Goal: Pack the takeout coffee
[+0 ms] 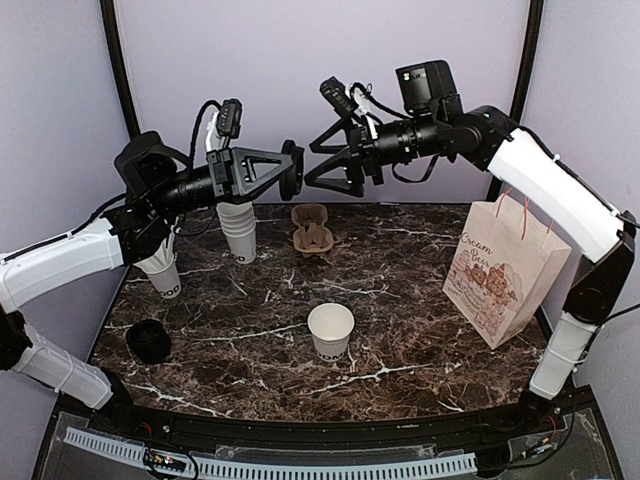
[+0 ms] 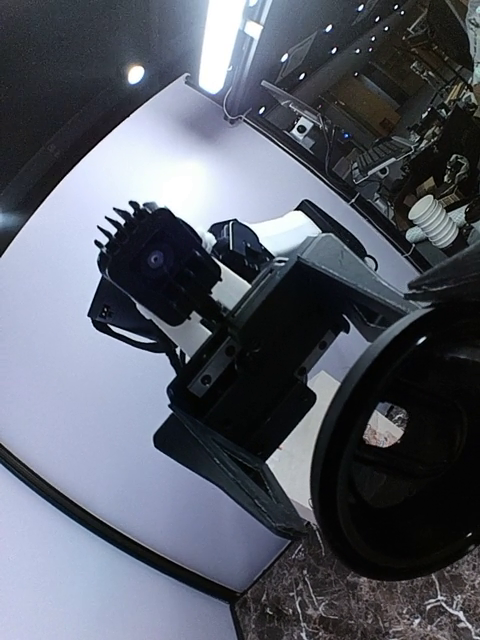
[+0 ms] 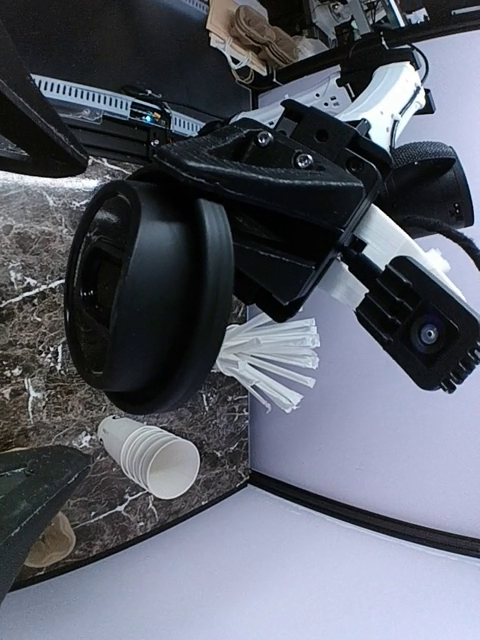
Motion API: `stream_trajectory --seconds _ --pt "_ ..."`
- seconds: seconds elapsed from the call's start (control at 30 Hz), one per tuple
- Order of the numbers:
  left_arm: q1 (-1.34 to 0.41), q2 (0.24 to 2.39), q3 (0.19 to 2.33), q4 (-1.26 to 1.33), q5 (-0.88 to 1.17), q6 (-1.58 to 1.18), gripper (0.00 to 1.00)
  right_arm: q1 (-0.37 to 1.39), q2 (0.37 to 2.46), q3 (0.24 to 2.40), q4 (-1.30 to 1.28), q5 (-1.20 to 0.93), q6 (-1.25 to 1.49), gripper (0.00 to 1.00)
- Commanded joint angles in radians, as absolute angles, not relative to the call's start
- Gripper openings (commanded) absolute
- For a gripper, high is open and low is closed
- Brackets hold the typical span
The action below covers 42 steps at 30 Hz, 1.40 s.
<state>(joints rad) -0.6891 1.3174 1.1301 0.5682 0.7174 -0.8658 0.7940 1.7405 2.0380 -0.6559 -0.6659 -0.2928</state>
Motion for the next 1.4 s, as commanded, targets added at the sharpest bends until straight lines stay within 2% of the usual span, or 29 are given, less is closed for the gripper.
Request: stream_trajectory --seconds 0.0,0.47,0.8,0.87,0.97,1.1,1.13,1.23,1.37 --pt "-0.687 1.275 1.111 0.668 0.708 -0.877 0.16 0.809 1.751 2.033 -0.593 -0.708 -0.245 0.94" --pt "-0.687 1.266 1.034 0.81 0.649 -0.93 0.15 0.875 1.821 2.118 -0.562 -0.626 -0.163 0.92" --pt "-0.687 1.255 1.038 0.77 0.645 -0.906 0.16 0.877 1.821 2.108 -0.553 -0.59 -0.144 0.84" --pt "-0.687 1.249 1.041 0.728 0.632 -0.896 0.24 0.876 1.814 2.102 -0.561 -0.574 -0.152 0.84" --pt "-0.687 1.203 1.056 0.557 0.596 -0.838 0.43 0.866 1.787 2.053 -0.585 -0.533 -0.205 0.83" --pt "-0.686 1.104 1.069 0.257 0.476 -0.656 0.57 0.831 1.749 1.919 -0.602 -0.506 -0.25 0.82" --pt "-0.687 1.087 1.071 0.215 0.435 -0.634 0.62 0.824 1.743 1.892 -0.612 -0.499 -0.271 0.82" --pt "-0.687 1.01 1.07 0.036 0.367 -0.542 0.66 0.82 1.715 1.81 -0.658 -0.442 -0.351 0.82" --pt "-0.687 0.981 1.006 -0.06 0.272 -0.494 0.66 0.811 1.686 1.702 -0.656 -0.418 -0.376 0.82"
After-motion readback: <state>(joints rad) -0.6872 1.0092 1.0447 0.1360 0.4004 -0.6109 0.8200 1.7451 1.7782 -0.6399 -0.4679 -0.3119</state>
